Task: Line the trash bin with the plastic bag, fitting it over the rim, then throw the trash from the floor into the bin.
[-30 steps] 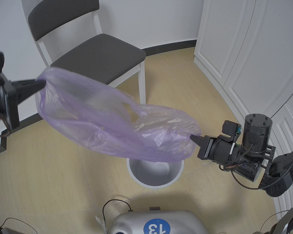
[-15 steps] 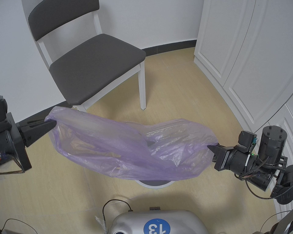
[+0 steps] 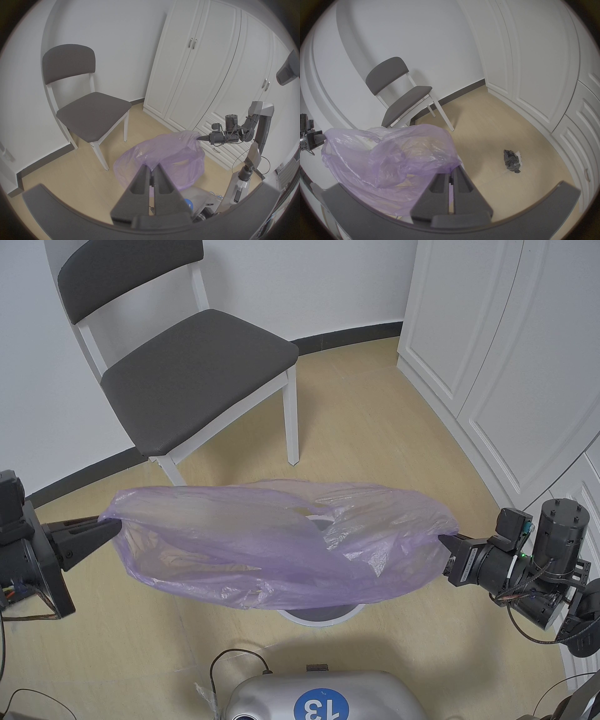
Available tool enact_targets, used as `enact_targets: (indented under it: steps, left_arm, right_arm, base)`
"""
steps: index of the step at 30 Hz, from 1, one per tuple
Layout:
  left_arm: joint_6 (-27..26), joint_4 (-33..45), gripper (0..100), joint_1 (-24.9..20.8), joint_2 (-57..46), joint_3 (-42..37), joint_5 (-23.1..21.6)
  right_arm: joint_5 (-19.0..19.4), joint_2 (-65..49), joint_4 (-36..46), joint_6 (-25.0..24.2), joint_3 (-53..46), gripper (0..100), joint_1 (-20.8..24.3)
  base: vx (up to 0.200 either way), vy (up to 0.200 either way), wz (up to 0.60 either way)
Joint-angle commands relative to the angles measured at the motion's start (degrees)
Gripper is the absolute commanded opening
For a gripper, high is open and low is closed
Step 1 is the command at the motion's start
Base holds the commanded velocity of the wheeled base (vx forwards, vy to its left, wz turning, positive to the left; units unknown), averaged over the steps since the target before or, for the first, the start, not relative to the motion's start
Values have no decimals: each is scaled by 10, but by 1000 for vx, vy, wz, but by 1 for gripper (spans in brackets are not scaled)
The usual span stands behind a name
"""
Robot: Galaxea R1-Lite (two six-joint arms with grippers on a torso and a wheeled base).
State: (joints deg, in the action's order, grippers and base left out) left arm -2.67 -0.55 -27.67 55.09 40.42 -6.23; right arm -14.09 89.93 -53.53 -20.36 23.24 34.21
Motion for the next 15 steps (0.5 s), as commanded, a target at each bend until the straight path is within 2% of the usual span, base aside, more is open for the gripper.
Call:
enact_targets:
  steps: [1, 8, 12, 15]
  left_arm:
    - [1, -7, 0, 0, -9, -26, -1]
    - [1, -33, 0, -5, -55, -63, -9]
    - [1, -36, 0, -16, -97, -100, -20]
    - [1, -36, 0, -24, -126, -134, -23]
  right_arm:
    - [-3, -4, 0, 2, -6, 0, 1]
    - [-23, -63, -20, 20, -54, 0, 26]
    - [-66, -121, -27, 19, -114, 0, 70]
    - [-74, -159, -26, 19, -150, 0, 80]
  base:
    - [0, 0, 0]
    - [0, 0, 0]
    - [0, 0, 0]
    - [0, 0, 0]
